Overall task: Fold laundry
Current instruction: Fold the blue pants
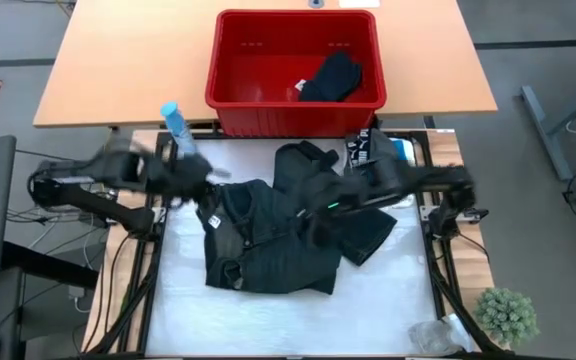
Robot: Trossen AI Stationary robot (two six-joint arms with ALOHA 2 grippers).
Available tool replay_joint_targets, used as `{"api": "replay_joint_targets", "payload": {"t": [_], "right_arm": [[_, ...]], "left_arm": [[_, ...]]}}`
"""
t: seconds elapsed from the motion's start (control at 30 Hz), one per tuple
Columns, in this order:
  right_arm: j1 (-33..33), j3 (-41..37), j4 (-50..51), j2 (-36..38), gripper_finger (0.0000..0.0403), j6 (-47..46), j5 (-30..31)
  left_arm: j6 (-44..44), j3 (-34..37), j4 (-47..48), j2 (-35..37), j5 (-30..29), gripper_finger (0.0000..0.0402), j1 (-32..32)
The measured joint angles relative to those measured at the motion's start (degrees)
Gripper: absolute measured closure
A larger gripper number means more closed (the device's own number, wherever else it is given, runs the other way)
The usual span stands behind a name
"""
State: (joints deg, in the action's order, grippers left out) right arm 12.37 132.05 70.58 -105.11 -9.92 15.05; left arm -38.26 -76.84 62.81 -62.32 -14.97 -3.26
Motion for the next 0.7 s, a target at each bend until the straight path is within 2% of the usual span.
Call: {"api": "replay_joint_targets", "payload": {"t": [0.13,0.23,0.3,0.37,0.53,0.7], "right_arm": [[1.3,0.2,6.3,6.9,0.0155,-5.7,7.4],[2.6,0.2,7.4,9.3,0.0155,-8.2,11.7],[3.5,0.1,7.4,10.2,0.0155,-8.5,13.7],[4.3,0.0,7.3,11.1,0.0155,-8.5,14.9],[5.5,0.1,7.5,11.8,0.0155,-8.5,15.3],[6.0,0.0,9.8,11.0,0.0155,-8.3,15.3]], "left_arm": [[-15.8,19.1,-8.3,5.0,-3.5,0.0210,-5.6],[-27.6,31.0,-21.5,5.4,-1.2,0.0210,-6.1],[-32.1,36.9,-31.0,5.0,0.5,0.0210,-6.2],[-35.3,41.0,-37.1,4.9,1.2,0.0210,-6.2],[-45.6,47.1,-37.8,4.5,-0.1,0.0210,-6.5],[-46.3,50.2,-48.5,3.8,-2.8,0.0210,-6.5]]}}
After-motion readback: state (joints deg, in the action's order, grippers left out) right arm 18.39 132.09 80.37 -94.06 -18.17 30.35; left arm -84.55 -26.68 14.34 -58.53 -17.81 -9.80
